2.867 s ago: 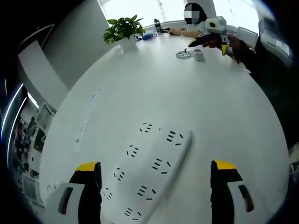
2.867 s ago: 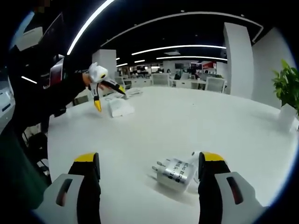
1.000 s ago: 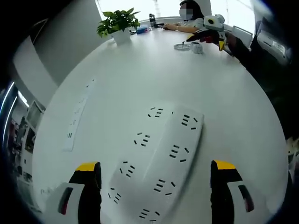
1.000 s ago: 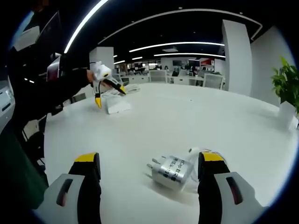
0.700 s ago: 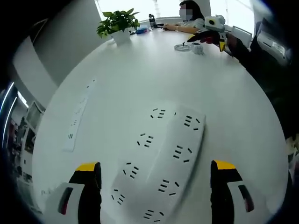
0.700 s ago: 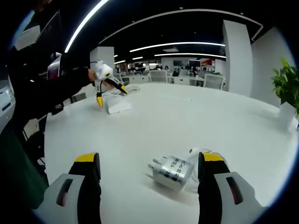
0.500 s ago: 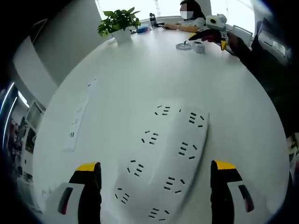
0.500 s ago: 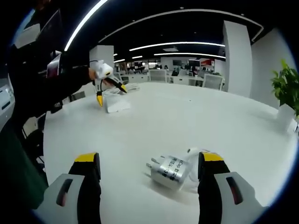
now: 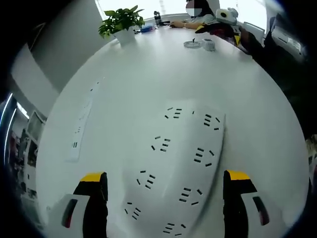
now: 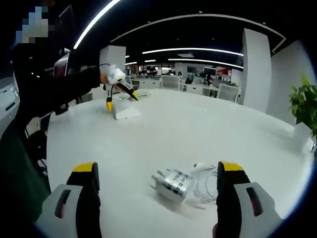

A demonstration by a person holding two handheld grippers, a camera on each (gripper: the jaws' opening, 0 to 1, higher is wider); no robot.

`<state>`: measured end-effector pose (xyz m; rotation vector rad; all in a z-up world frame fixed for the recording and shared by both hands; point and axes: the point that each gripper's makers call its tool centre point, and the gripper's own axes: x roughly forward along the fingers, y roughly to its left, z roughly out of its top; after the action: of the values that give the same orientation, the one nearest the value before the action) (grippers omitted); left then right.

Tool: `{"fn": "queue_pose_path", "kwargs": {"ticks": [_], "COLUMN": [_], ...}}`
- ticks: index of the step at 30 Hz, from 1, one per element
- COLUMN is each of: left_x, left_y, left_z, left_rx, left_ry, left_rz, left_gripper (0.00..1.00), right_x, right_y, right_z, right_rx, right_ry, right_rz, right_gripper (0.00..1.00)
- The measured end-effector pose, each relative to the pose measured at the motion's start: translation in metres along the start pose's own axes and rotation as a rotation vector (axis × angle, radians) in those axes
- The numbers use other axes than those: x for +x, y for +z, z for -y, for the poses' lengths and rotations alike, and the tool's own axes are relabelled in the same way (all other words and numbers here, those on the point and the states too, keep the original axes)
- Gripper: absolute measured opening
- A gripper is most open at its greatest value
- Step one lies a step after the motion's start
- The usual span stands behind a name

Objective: Straighten the power strip on the desk, plug the charger into it

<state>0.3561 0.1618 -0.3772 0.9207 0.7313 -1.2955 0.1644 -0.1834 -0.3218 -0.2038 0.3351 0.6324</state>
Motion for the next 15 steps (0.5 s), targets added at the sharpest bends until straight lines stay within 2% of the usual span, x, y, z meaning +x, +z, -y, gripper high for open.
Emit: {"fn": "queue_pose_path", "kwargs": {"ticks": [9,15], "left_x": [0.0002,-0.0006], "left_y": [-0.0029,0.0014], "left_z": [-0.0002,0.0026], "left_rx": [-0.012,-0.008], "left_ry": [-0.004,-0.018], "left_rz": [-0.005,0.005], "left_gripper": [0.99,0.99], "right_x": [0.0017,0.0004], "right_y": [0.0001,0.0019], "right_z": [-0.0037,0.0002], "right_rx": [-0.025,-0.015], "right_ry": [0.014,0.005], "right_rz": [-0.011,-0.002], "right_gripper": [1.00,1.00]}}
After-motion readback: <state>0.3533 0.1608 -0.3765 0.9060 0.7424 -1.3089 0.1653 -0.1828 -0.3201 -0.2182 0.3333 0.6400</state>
